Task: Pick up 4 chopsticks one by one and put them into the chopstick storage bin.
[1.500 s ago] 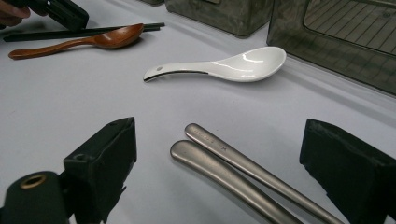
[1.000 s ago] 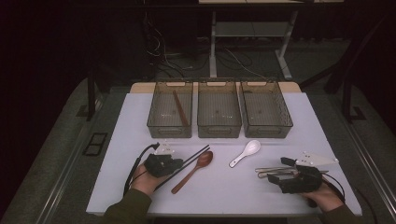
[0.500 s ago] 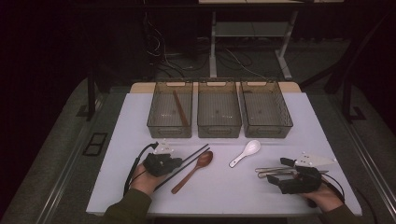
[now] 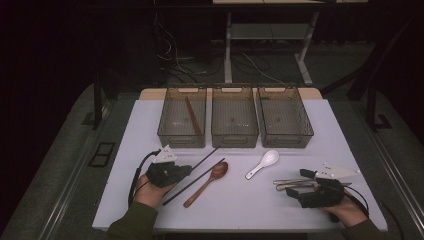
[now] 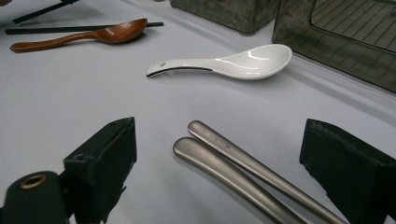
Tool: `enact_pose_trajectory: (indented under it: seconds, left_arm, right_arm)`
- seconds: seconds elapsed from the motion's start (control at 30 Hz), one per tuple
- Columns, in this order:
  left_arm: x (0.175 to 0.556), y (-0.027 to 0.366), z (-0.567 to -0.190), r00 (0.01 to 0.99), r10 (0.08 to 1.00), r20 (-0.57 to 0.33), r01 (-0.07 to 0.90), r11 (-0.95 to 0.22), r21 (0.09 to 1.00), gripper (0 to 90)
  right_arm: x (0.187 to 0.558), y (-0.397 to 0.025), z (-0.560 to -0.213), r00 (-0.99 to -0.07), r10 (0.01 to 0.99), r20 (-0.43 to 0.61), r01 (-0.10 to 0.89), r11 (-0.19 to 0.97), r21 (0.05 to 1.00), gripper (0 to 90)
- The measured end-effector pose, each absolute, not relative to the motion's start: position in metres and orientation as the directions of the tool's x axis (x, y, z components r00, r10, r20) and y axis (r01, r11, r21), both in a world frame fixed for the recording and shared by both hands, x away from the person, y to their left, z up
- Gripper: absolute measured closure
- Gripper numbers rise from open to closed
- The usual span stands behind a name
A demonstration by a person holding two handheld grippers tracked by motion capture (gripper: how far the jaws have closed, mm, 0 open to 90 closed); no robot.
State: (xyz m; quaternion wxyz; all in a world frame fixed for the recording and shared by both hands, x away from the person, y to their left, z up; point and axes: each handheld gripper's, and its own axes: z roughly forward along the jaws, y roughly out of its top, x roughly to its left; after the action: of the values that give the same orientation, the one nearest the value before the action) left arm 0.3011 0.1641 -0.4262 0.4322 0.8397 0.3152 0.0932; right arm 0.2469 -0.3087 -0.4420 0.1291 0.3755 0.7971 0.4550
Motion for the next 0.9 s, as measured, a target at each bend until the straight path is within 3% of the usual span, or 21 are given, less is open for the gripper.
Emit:
enact_pose_trajectory:
  seconds: [0.9]
  left_arm:
    - [0.322, 0.176, -0.379, 0.778, 0.617, -0.123, 0.383, -0.310, 0.870, 85.3]
  right_arm:
    - [0.248, -0.309, -0.443, -0.683, 0.717, 0.139, 0.481, 0.298, 0.825, 10.7]
